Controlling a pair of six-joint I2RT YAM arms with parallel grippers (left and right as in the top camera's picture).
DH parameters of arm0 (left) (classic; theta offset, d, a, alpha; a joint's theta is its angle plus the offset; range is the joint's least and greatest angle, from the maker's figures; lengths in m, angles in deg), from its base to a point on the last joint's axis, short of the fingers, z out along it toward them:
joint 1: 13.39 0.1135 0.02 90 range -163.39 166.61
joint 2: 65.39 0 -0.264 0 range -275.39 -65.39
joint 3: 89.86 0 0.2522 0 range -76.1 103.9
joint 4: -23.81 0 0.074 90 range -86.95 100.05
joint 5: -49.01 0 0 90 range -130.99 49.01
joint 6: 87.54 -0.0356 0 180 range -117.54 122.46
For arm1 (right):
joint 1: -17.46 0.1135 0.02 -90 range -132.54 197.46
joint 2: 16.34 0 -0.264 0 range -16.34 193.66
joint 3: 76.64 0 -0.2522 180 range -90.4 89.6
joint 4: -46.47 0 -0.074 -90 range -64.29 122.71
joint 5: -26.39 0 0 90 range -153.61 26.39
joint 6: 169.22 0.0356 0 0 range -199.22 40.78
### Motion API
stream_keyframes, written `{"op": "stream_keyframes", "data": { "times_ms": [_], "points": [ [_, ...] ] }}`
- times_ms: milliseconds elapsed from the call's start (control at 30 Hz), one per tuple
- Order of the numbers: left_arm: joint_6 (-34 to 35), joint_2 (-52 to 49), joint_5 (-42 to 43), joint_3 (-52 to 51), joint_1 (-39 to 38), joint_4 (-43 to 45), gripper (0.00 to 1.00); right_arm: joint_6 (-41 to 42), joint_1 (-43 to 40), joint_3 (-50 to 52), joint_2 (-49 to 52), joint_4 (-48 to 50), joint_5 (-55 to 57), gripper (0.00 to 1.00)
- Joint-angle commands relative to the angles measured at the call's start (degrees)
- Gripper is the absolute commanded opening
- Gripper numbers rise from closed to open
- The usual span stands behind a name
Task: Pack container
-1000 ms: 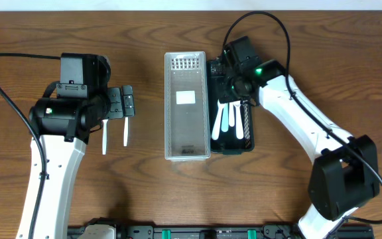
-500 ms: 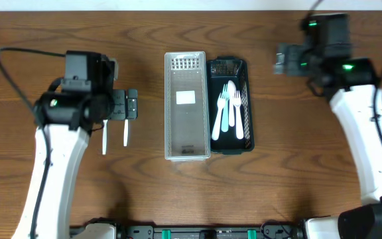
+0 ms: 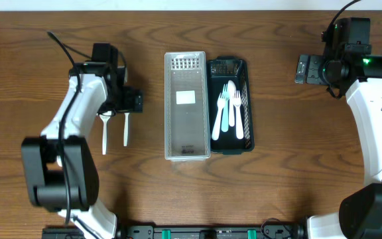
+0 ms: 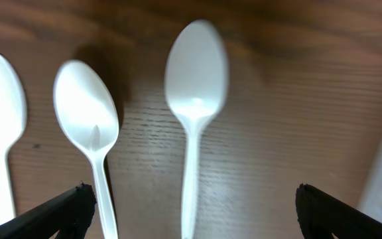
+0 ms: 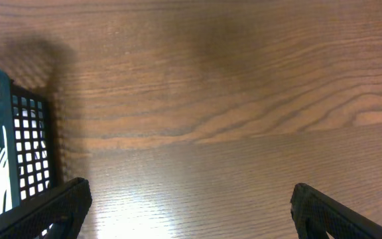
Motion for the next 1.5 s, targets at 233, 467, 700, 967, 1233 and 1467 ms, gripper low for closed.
{"op": "stream_keyframes", "data": {
  "times_ms": [233, 467, 700, 967, 1233, 1467],
  "points": [
    [1.46, -6.64, 2.36, 0.81, 1.20, 0.15, 0.98, -1.31, -0.33, 0.15, 0.50, 0.04, -0.26, 0.99],
    [1.92, -6.91, 2.36, 0.81, 0.98, 0.98, 0.98, -1.33, -0.33, 0.15, 0.50, -0.09, -0.24, 0.99],
    [1.88, -9.77, 2.32, 0.22, 0.98, 1.66, 0.98, -1.36, -0.33, 0.15, 0.50, -0.72, -0.22, 0.99],
    [1.79, -11.26, -0.79, 0.22, 1.01, 1.64, 0.99, -1.36, -0.33, 0.15, 0.50, -1.20, -0.22, 0.99],
    [1.62, -11.26, -7.23, 0.22, 0.98, 1.40, 0.93, -1.36, -0.33, 0.15, 0.50, -1.20, -0.22, 0.99],
    [1.68, -11.26, -7.39, 0.22, 0.98, 0.83, 0.79, -1.36, -0.33, 0.15, 0.50, -1.20, -0.22, 0.99]
  ]
}}
